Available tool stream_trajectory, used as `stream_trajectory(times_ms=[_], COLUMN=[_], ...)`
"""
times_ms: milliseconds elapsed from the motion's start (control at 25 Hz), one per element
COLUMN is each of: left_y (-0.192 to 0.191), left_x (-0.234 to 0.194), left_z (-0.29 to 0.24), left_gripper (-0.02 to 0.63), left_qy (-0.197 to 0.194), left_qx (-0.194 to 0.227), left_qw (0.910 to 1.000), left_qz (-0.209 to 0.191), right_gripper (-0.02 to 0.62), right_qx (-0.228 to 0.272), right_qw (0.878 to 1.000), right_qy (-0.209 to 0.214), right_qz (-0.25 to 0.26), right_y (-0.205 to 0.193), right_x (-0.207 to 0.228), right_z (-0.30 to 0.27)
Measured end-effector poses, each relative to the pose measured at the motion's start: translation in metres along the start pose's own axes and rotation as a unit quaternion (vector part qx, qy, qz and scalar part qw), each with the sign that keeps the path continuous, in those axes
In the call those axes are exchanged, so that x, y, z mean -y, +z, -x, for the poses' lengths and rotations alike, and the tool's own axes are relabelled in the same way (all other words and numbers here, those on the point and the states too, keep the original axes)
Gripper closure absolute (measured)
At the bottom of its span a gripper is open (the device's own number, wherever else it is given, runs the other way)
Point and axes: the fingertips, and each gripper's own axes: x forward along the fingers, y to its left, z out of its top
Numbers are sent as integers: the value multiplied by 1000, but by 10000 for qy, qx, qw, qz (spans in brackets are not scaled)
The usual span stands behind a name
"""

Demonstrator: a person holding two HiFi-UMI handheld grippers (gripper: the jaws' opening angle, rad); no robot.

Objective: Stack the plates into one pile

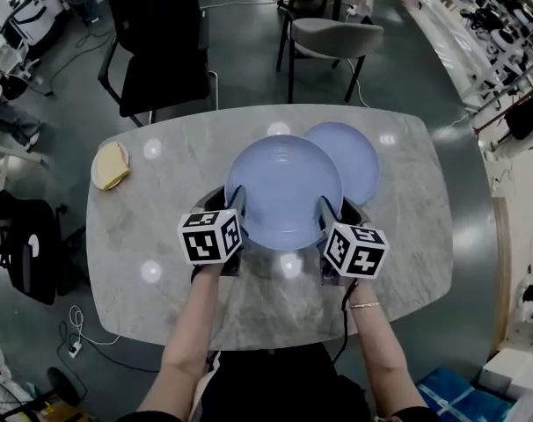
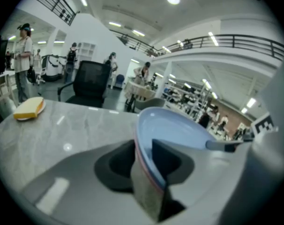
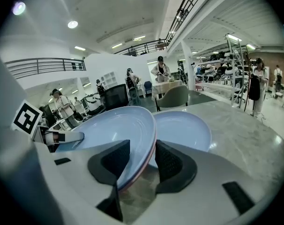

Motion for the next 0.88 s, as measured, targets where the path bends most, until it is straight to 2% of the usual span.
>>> stream_trajectory(times_ms=[440, 880], left_y=[2, 7], left_x=[86, 124], left_z=[-54, -108], left_gripper=[483, 482], left_qy=[-20, 140], left_qx=[-83, -143], left_qw=[9999, 9994], left_qz=[-131, -286], right_gripper=[437, 437], right_qx=[61, -34], right_qw=[9999, 9999], right_qy=[-110, -127], right_qz=[-62, -60], right_y=[22, 29], right_x=[96, 156], right_z=[15, -8])
